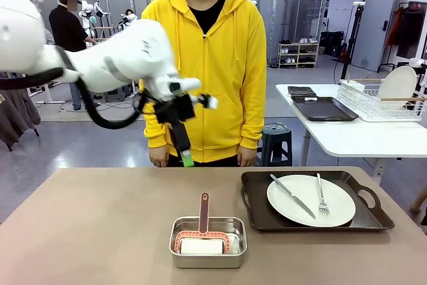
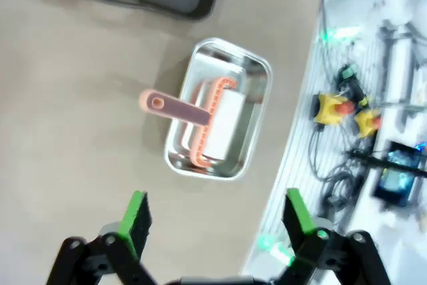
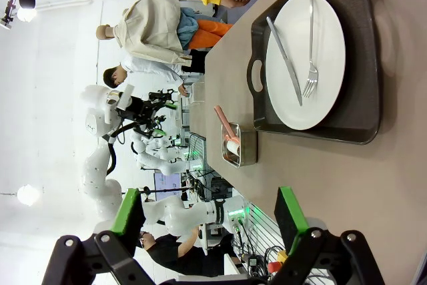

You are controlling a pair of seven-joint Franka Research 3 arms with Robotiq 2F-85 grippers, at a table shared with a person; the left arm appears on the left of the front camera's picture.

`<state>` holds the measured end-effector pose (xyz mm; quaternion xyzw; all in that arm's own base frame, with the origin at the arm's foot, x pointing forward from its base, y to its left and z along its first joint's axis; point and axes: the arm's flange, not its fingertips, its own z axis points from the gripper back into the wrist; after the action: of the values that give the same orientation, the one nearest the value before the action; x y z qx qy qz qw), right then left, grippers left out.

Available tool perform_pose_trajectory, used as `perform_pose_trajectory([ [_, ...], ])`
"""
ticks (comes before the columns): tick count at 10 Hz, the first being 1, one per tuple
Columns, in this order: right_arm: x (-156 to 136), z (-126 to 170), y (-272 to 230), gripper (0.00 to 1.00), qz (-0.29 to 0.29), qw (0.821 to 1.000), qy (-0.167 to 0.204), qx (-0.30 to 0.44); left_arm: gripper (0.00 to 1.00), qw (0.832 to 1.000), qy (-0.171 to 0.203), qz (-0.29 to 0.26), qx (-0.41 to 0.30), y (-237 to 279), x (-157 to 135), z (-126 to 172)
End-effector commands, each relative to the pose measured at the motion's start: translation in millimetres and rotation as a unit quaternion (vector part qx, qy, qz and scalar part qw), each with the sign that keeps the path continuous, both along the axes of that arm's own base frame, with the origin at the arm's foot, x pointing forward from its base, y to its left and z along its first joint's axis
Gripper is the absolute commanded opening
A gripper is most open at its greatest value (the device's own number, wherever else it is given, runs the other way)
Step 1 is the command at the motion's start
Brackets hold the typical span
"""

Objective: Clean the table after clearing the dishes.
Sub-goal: When the right (or left) Handle tray is removed, use the right hand (or left hand) to clean the right (or left) side of the table with the Lint Roller.

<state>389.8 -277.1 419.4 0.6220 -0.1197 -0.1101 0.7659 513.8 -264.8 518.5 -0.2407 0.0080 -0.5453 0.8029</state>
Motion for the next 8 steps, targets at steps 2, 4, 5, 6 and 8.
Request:
perform_pose_trajectory([
  [2, -1.7, 3.4, 0.8, 1.00, 0.001, 1.000, -0.003, 0.001, 1.00, 0.976, 0.054, 0.181, -0.112, 116.5, -40.8, 0.8],
  [4, -1.7, 3.4, 0.8, 1.00, 0.001, 1.000, -0.003, 0.001, 1.00, 0.941, 0.057, 0.278, -0.185, 202.3, -64.7, -0.4],
  [5, -1.7, 3.4, 0.8, 1.00, 0.001, 1.000, -0.003, 0.001, 1.00, 0.919, 0.051, 0.329, -0.213, 246.1, -76.5, -5.6],
  [6, -1.7, 3.4, 0.8, 1.00, 0.001, 1.000, -0.003, 0.001, 1.00, 0.893, 0.055, 0.380, -0.233, 289.8, -88.5, -14.0],
  [8, -1.7, 3.4, 0.8, 1.00, 0.001, 1.000, -0.003, 0.001, 1.00, 0.846, 0.062, 0.436, -0.300, 371.4, -118.9, -25.7],
])
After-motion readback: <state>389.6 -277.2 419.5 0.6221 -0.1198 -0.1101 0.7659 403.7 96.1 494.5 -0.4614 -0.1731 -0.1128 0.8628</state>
